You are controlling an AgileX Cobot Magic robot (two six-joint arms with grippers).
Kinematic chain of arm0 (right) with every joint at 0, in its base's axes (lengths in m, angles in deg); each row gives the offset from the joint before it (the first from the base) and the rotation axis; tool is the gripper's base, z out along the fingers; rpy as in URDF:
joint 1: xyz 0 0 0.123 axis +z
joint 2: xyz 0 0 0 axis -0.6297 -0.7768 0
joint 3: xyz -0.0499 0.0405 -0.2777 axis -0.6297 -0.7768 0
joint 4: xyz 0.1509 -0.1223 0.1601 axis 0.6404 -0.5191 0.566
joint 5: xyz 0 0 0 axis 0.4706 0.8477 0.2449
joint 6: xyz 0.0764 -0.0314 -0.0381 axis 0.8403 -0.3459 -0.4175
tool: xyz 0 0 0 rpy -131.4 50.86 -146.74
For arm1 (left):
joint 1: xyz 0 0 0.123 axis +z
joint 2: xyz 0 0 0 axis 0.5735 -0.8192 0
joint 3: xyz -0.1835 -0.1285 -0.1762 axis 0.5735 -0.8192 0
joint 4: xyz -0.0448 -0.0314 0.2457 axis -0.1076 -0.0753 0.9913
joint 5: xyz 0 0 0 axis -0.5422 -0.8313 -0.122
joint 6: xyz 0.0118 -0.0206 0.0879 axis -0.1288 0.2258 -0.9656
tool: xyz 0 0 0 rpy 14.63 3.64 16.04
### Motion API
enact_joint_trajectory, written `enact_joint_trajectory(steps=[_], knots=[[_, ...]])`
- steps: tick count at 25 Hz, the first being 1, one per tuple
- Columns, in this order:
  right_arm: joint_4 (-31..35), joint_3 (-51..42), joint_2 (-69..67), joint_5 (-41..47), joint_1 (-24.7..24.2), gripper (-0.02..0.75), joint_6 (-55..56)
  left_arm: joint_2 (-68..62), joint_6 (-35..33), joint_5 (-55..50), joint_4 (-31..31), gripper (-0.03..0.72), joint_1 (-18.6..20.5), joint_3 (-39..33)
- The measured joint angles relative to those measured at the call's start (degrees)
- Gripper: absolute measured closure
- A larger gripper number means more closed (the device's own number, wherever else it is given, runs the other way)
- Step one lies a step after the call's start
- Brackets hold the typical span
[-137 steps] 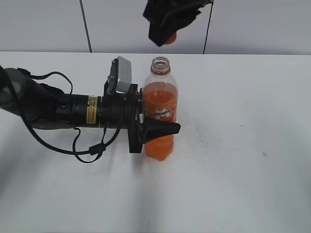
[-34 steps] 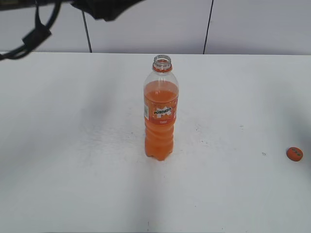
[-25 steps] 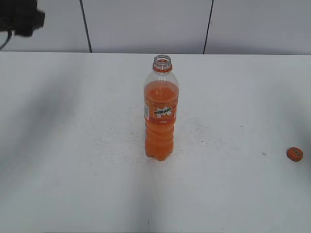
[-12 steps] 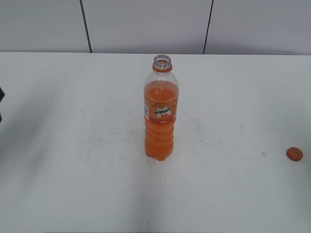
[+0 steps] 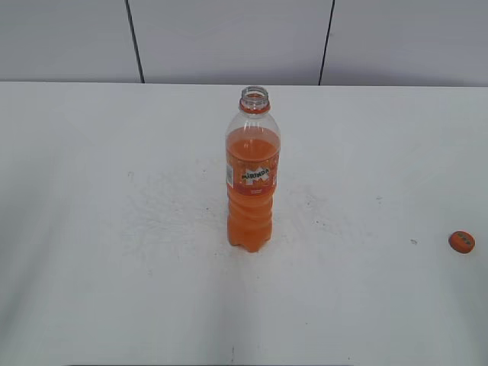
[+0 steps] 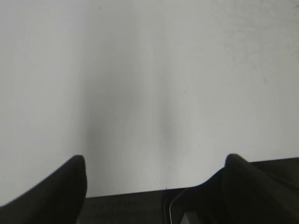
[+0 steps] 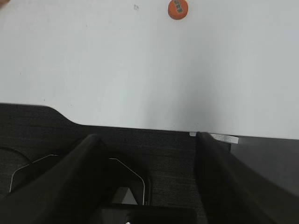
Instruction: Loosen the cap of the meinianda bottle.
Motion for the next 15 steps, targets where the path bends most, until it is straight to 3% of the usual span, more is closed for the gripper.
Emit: enact_joint_trajectory(steps=[8, 15], knots=[[0.0, -5.6, 12.6, -4.0, 0.0, 0.272, -2.1, 28.1, -7.5, 5.0, -0.4, 0.145, 0.0, -9.7], [1.4, -8.5, 22.0, -10.0, 0.0, 0.275, -2.3, 45.6, -12.5, 3.5, -6.9, 0.145, 0.0, -11.0]])
